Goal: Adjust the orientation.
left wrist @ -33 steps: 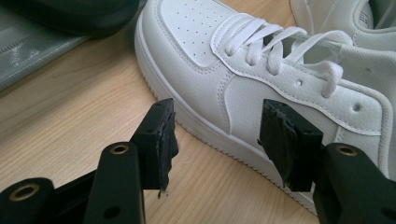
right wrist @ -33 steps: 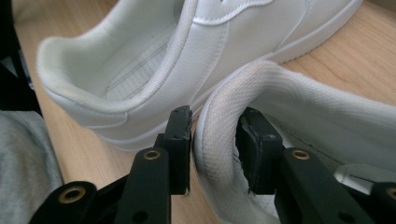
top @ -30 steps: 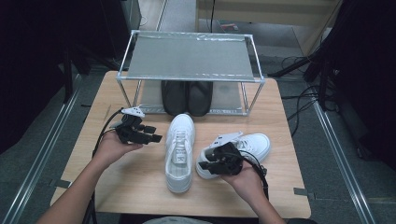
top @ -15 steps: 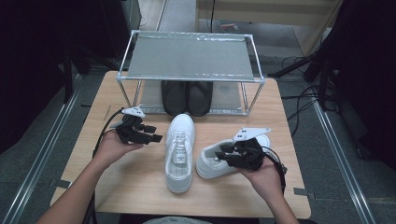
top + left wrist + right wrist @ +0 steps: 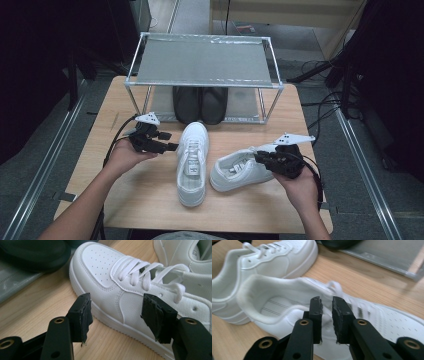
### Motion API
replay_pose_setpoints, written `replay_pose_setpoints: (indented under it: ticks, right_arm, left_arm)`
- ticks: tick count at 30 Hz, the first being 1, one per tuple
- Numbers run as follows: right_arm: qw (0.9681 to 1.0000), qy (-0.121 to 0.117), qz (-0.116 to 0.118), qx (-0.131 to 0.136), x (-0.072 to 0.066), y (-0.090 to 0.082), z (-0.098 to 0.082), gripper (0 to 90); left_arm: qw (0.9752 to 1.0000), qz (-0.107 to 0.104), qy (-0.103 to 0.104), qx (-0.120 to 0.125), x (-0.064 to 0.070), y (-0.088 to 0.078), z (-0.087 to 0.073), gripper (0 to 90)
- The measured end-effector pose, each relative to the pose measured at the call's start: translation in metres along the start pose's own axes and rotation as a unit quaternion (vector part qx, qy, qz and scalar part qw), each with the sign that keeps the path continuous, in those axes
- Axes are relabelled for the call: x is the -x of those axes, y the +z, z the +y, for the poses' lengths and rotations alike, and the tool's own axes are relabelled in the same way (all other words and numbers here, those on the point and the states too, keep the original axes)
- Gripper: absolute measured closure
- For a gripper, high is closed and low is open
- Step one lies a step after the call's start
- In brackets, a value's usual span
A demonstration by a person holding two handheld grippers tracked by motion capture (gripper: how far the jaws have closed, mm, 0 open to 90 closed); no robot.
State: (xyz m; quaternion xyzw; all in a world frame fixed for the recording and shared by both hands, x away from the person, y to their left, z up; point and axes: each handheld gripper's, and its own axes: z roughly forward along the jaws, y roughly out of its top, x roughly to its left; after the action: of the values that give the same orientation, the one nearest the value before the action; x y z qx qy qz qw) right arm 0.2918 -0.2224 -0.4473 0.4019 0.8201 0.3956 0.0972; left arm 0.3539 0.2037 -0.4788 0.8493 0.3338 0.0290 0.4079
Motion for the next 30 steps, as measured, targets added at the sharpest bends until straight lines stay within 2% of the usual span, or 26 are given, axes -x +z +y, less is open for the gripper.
replay_pose_setpoints:
  ticks: [4,10,14,17,30]
  right_arm:
    - [0.9999,0.009,-0.011,-0.009,0.012,-0.001,-0.008,86.5]
    - [0.9982,0.046,-0.036,-0.015,0.035,-0.008,-0.019,90.0]
    - [0.9962,0.067,-0.043,-0.036,0.046,-0.003,-0.024,90.0]
    - [0.996,0.073,-0.038,-0.036,0.048,-0.001,-0.025,90.0]
    - [0.9962,0.067,-0.04,-0.04,0.05,0.007,-0.02,90.0]
  left_arm:
    - [1.0,-0.003,0.004,0.0,0.001,0.004,0.003,40.7]
    - [0.9999,-0.004,0.011,0.001,0.001,0.006,0.005,40.4]
    - [0.9999,-0.004,0.011,0.0,0.002,0.007,0.005,40.2]
    - [0.9999,-0.001,0.013,-0.001,0.002,0.006,0.005,40.2]
    - [0.9999,0.003,0.013,0.002,0.004,0.002,0.0,39.7]
